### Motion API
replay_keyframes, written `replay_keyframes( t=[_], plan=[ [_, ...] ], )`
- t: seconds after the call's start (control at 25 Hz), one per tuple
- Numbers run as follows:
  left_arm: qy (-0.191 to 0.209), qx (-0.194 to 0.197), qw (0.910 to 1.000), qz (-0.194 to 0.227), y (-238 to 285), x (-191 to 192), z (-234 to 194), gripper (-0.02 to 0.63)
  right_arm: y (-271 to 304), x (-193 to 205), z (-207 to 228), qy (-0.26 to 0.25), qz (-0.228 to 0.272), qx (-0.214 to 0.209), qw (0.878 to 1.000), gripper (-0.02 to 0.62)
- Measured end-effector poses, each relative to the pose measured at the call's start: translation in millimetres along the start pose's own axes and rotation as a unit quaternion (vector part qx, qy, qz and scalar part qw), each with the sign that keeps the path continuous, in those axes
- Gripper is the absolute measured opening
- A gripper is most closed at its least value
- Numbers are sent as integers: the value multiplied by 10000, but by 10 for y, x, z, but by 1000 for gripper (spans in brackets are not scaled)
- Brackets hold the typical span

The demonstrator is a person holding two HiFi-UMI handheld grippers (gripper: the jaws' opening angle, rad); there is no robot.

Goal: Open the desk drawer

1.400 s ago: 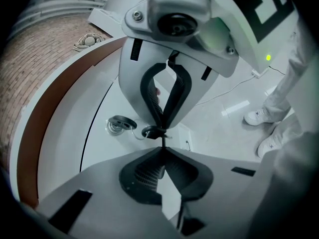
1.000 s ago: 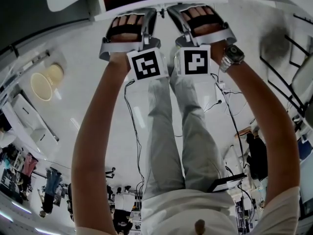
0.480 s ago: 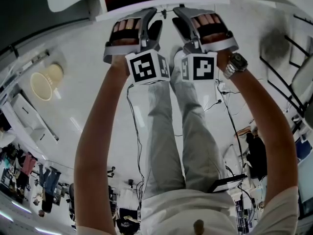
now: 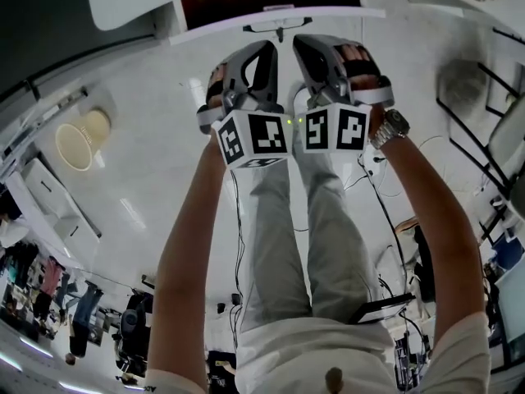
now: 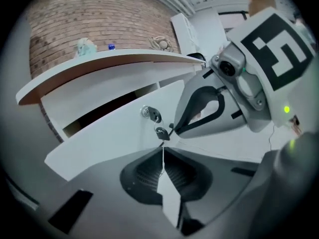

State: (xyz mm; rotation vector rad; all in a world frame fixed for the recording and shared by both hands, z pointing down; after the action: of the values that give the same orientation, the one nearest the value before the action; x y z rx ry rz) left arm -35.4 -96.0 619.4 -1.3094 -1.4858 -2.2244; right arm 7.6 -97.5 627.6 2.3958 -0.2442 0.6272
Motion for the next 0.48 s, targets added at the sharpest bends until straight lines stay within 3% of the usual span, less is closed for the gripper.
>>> replay_keyframes(
  t=[0.08, 0.24, 0.4, 0.48],
  plan=[
    [-562, 97, 9979, 300, -61, -18, -7, 9, -37, -23, 26, 475, 2, -75, 9988, 26],
    [-1593, 259, 9819, 993, -237, -162, -32, 8, -164, -66, 80, 1669, -7, -354, 9853, 26],
    [-2292, 398, 9609, 1502, -460, -393, -78, 8, -398, -280, 341, 2945, 207, -500, 9541, 26],
    [-2426, 460, 9531, 1749, -596, -598, -93, 8, -529, -419, 553, 3462, 351, -480, 9363, 26]
  ],
)
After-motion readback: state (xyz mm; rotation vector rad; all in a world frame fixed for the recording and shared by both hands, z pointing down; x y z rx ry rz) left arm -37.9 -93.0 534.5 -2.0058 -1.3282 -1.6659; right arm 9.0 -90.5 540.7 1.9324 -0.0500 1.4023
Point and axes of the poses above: the fingertips, and each gripper's own axes: y forward along the fingers, z to its right, x out of its underside, the point moved 2 cm from there along -y, backward along the fingers, and after that the axes turned 13 degrees about x, right-handed, at the moved point
